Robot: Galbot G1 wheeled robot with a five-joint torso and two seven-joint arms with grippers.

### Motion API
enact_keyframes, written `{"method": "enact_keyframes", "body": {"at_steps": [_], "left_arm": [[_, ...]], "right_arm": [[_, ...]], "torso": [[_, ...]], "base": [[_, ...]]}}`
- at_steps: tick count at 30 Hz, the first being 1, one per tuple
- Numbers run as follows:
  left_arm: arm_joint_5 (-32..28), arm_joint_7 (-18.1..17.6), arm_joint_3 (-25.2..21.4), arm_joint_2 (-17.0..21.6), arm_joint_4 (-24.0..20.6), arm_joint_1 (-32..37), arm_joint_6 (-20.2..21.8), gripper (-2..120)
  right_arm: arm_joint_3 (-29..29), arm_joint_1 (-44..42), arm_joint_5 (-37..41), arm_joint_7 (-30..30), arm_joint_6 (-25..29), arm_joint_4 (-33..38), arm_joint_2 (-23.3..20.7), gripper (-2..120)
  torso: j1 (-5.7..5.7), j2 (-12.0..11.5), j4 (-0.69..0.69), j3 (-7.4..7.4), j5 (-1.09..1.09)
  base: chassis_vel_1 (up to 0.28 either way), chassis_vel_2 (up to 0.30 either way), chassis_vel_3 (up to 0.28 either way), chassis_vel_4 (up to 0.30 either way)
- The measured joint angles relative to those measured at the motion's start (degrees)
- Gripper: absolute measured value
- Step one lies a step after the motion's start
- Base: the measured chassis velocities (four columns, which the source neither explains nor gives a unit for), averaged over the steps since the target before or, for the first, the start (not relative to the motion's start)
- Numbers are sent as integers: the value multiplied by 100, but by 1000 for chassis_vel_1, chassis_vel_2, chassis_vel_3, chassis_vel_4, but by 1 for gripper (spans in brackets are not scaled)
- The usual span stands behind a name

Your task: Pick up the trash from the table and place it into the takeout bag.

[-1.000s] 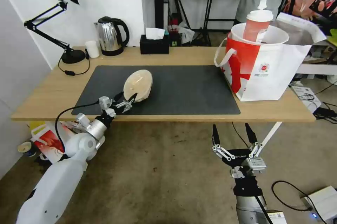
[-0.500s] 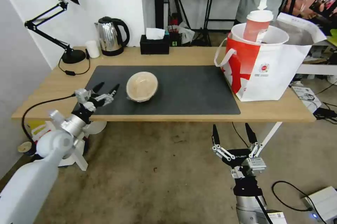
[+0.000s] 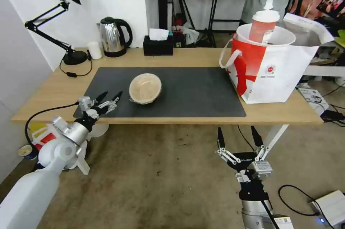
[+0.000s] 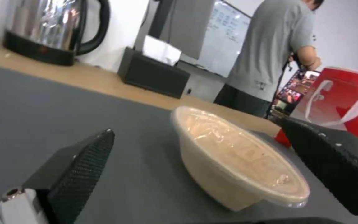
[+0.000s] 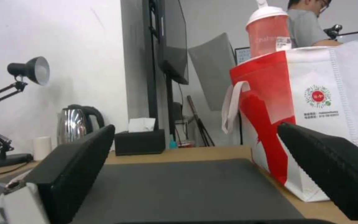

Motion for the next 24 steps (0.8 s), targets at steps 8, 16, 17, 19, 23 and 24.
{"method": "enact_keyframes", "body": {"at_steps": [8,16,17,19,23,24], "left_arm": [[-52,-82,50,-7,54,34,135,100],[-89,-164,373,-60,187,-223,462,100],[-75,-165,518,-79,282,-337,547,100],[-76,-166,647,-108,368,-441,572,100],[-89,-184,1077,-323,559,-820,610,100],[-88,-193,1158,-366,608,-921,605,100]], "right_arm": [[0,0,0,0,0,0,0,100],[0,0,0,0,0,0,0,100],[0,0,0,0,0,0,0,100],[2,0,0,0,0,0,0,100],[0,0,0,0,0,0,0,100],[0,0,0,0,0,0,0,100]], "torso": [[0,0,0,0,0],[1,-1,0,0,0],[2,-2,-6,0,-2],[1,-1,2,0,3],[1,-1,-3,0,3],[2,-2,-4,0,-1]], "base": [[0,0,0,0],[0,0,0,0],[0,0,0,0],[0,0,0,0],[0,0,0,0],[0,0,0,0]]}}
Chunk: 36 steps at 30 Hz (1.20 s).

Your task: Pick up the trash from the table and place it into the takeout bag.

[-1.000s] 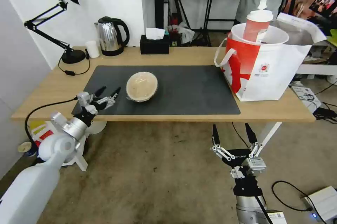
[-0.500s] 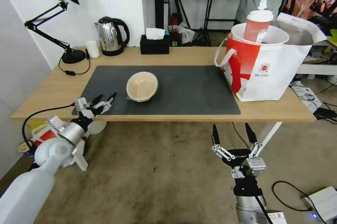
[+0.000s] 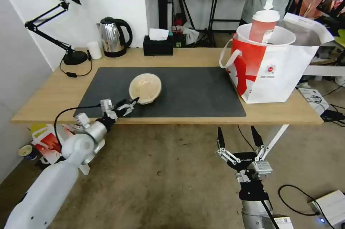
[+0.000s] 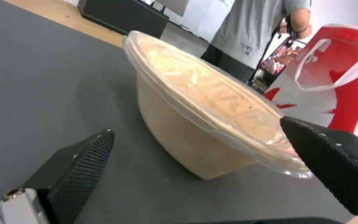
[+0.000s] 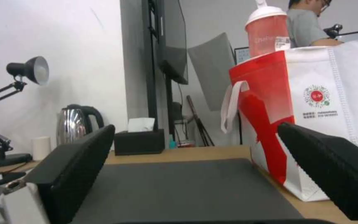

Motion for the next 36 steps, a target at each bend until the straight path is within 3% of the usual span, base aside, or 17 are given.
{"method": "enact_keyframes", "body": {"at_steps": [4,6,12,28,36], "left_arm": [[6,20,114,201,60,-157,11,99],[-29,25,213,307,75,-298,14,92],[-75,38,262,336,144,-386,18,99],[-99,67,560,200,256,-632,23,42],[-130,115,458,306,127,-555,21,12]], "right_arm": [[0,0,0,0,0,0,0,100],[0,0,0,0,0,0,0,100],[0,0,0,0,0,0,0,100],[1,0,0,0,0,0,0,100],[1,0,0,0,0,0,0,100]], "torso": [[0,0,6,0,0],[0,0,2,0,0],[0,0,5,0,0],[0,0,4,0,0],[-1,1,4,0,0]], "base": [[0,0,0,0],[0,0,0,0],[0,0,0,0],[0,0,0,0],[0,0,0,0]]}}
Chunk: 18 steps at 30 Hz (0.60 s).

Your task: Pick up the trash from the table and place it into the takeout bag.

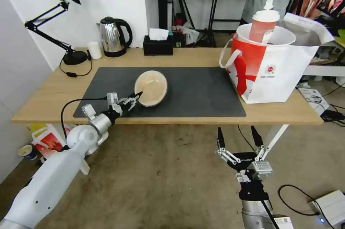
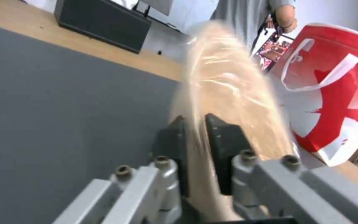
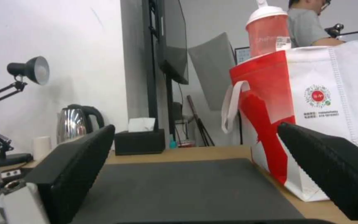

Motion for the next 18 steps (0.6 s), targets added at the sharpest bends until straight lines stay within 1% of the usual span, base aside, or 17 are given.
{"method": "enact_keyframes", "body": {"at_steps": [1,2,3,4,14,16,17,18], "left_arm": [[0,0,0,0,0,0,0,12],[-10,4,-3,21,-11,-1,0,6],[-17,6,-4,37,-15,-8,0,1],[-27,8,-5,46,-21,-15,0,0],[-94,13,-25,149,-146,-92,-13,0],[-124,13,-52,193,-181,-126,-19,0],[-154,30,-119,306,-273,-172,-26,0],[-154,30,-119,306,-273,-172,-26,0]], "right_arm": [[0,0,0,0,0,0,0,100],[0,0,0,0,0,0,0,100],[0,0,0,0,0,0,0,100],[0,0,0,0,0,0,0,100],[0,0,0,0,0,0,0,100],[1,0,0,0,0,0,0,100],[0,0,0,0,0,0,0,100],[0,0,0,0,0,0,0,100]], "torso": [[0,0,0,0,0],[0,0,-1,0,1],[0,0,-1,0,0],[0,0,-1,0,0],[0,0,-1,0,0],[0,0,-2,0,0],[0,0,-1,0,0],[0,0,-1,0,0]], "base": [[0,0,0,0],[0,0,0,0],[0,0,0,0],[0,0,0,0],[0,0,0,0],[0,0,0,0],[0,0,0,0],[0,0,0,0]]}}
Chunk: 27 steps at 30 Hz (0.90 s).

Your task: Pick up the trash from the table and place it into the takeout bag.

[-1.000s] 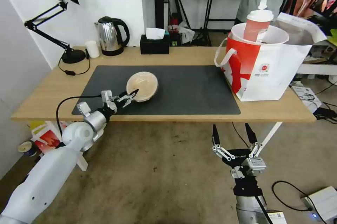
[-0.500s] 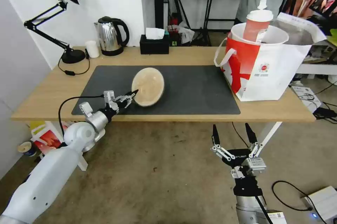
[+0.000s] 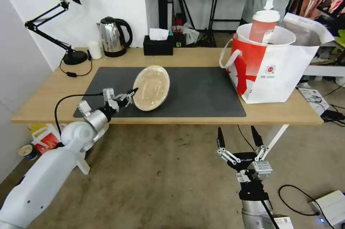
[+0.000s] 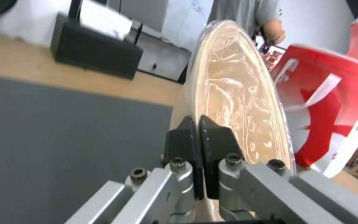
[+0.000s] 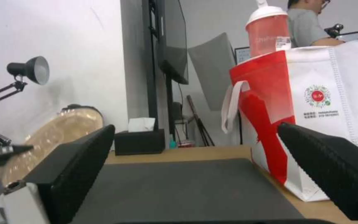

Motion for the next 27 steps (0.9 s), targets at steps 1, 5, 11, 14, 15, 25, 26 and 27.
{"method": "enact_keyframes", "body": {"at_steps": [1,5,11,14,15,25,26,27], "left_arm": [[-3,19,-45,64,-55,-20,-6,0],[-11,77,-176,217,-268,-48,-18,0],[-208,37,-246,327,-668,-178,-32,0],[-227,24,-246,398,-790,-254,-33,0],[-225,23,-249,426,-846,-285,-34,0],[34,108,113,722,-1048,-844,-162,0],[34,108,113,722,-1048,-844,-162,0],[38,112,124,728,-1047,-856,-164,0]], "right_arm": [[0,0,0,0,0,0,0,100],[0,0,0,0,0,0,0,100],[0,0,0,0,0,0,0,100],[0,0,0,0,0,0,0,100],[0,0,0,0,0,0,0,100],[0,0,0,0,0,0,0,100],[0,0,0,0,0,0,0,100],[0,0,0,0,0,0,0,100]], "torso": [[0,0,0,0,0],[0,0,1,0,0],[-1,0,-2,0,1],[-1,0,0,0,1],[-1,0,1,0,0],[0,0,1,0,0],[0,0,1,0,0],[0,0,1,0,0]], "base": [[0,0,0,0],[0,0,0,0],[0,0,0,0],[0,0,0,0],[0,0,0,0],[0,0,0,0],[0,0,0,0],[0,0,0,0]]}}
